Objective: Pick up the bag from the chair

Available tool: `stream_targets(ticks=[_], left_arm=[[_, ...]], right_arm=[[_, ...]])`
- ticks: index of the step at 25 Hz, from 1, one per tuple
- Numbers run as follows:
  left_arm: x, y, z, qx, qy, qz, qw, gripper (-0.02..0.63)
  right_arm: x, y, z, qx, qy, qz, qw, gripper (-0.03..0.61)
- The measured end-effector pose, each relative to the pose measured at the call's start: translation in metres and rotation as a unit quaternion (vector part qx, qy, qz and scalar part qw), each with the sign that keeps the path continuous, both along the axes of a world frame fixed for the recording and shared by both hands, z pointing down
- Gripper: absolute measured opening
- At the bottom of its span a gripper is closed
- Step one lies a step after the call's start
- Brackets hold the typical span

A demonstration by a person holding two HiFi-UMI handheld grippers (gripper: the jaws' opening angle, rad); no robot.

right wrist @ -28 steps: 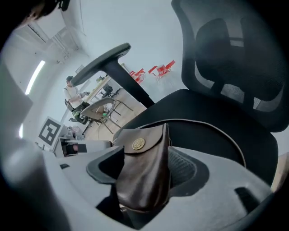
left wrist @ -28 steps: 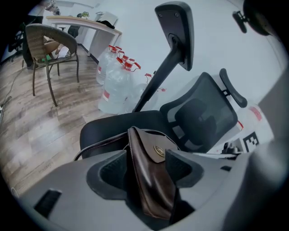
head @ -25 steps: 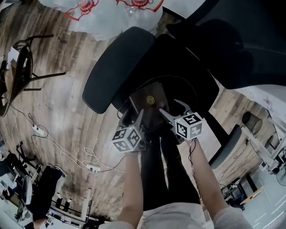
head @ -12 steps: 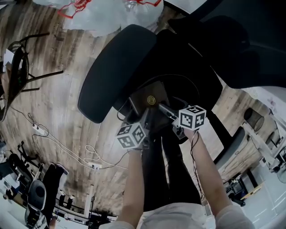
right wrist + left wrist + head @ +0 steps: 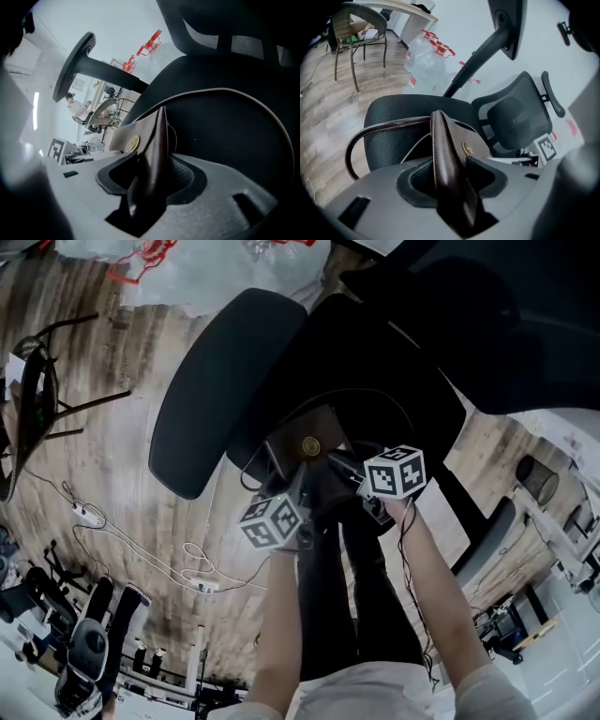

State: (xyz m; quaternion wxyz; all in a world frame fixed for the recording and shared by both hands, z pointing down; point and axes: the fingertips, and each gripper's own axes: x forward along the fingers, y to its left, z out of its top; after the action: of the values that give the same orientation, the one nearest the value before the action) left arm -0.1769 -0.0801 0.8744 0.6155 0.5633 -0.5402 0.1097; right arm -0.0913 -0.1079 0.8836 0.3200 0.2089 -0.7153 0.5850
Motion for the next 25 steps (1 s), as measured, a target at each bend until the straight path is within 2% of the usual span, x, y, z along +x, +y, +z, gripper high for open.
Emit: stream_targets(ticks=[10,25], left_arm=[[0.006,0.0,-0.01,0.01,-0.011,0.014,0.9998,0.129],[0.017,-0.006,-0.051,0.049,-0.02,0.033,0.9981,0.106]], right_arm=[[-0.001,0.005,-0.016,0.052,0.016,-0.025,0.998,0.146],[0.01,0.005,-0.06,0.107,0.017,0.0,0.994,0.124]])
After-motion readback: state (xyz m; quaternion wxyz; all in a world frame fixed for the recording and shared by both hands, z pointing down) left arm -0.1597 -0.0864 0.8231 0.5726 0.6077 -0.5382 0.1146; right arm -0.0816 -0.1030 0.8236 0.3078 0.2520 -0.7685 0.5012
